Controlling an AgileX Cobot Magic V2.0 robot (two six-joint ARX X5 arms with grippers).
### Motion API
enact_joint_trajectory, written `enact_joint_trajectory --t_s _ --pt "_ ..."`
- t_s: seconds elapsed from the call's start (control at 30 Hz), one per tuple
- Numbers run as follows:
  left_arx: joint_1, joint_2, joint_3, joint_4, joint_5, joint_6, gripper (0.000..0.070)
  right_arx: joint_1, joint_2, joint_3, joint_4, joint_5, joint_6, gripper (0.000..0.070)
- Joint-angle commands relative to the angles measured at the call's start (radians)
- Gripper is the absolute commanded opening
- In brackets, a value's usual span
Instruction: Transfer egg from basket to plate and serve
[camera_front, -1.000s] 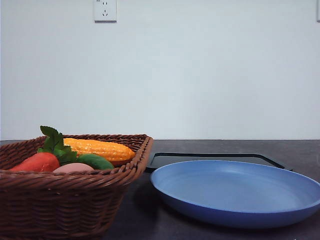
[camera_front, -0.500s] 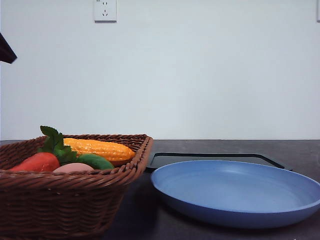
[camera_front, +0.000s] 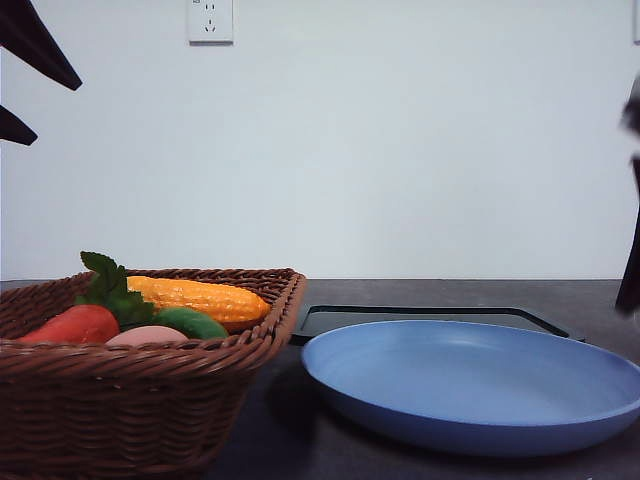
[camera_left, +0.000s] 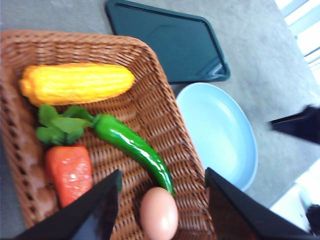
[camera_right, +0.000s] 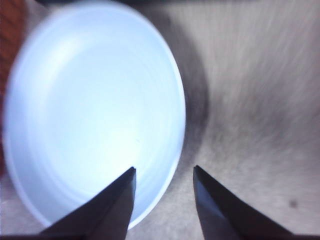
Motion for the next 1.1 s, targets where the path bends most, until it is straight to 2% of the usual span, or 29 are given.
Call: enact_joint_trajectory --t_s 0.0,0.27,0.47,0.53,0.63,0.77,0.83,0.93,1.07 --pt "-0.007 0.007 0.017 0.01 0.007 -0.007 0.0342 0.016 0.037 -0.006 0.044 -0.002 0.046 0.0237" --pt "-0.018 0.007 0.017 0.009 0.007 -0.021 0.0342 0.065 0.219 -0.009 0.195 -0.001 0.085 0.0221" --pt "-0.018 0.007 0.017 0.007 0.008 -0.024 0.0342 0.066 0.262 -0.009 0.214 0.005 0.087 0.006" --pt "-0.018 0.007 0.017 0.007 0.008 -0.023 0.0342 0.066 0.242 -0.009 0.214 0.007 0.091 0.0" --pt "-0.023 0.007 0.017 0.006 0.012 -0.023 0.0348 0.065 0.187 -0.008 0.21 0.012 0.102 0.0" --pt "-0.045 0.007 0.017 0.007 0.035 -0.03 0.0428 0.065 0.087 -0.007 0.193 0.027 0.124 0.0" --pt "-0.06 0.007 0.017 0.005 0.052 -0.05 0.0445 0.063 0.03 -0.006 0.172 0.028 0.137 0.0" --pt "-0.093 0.007 0.017 0.005 0.072 -0.062 0.0444 0.057 -0.06 -0.005 0.127 0.032 0.142 0.0" --pt "-0.159 0.012 0.017 0.002 0.034 -0.062 0.0444 0.035 -0.165 -0.005 0.067 0.053 0.146 0.0"
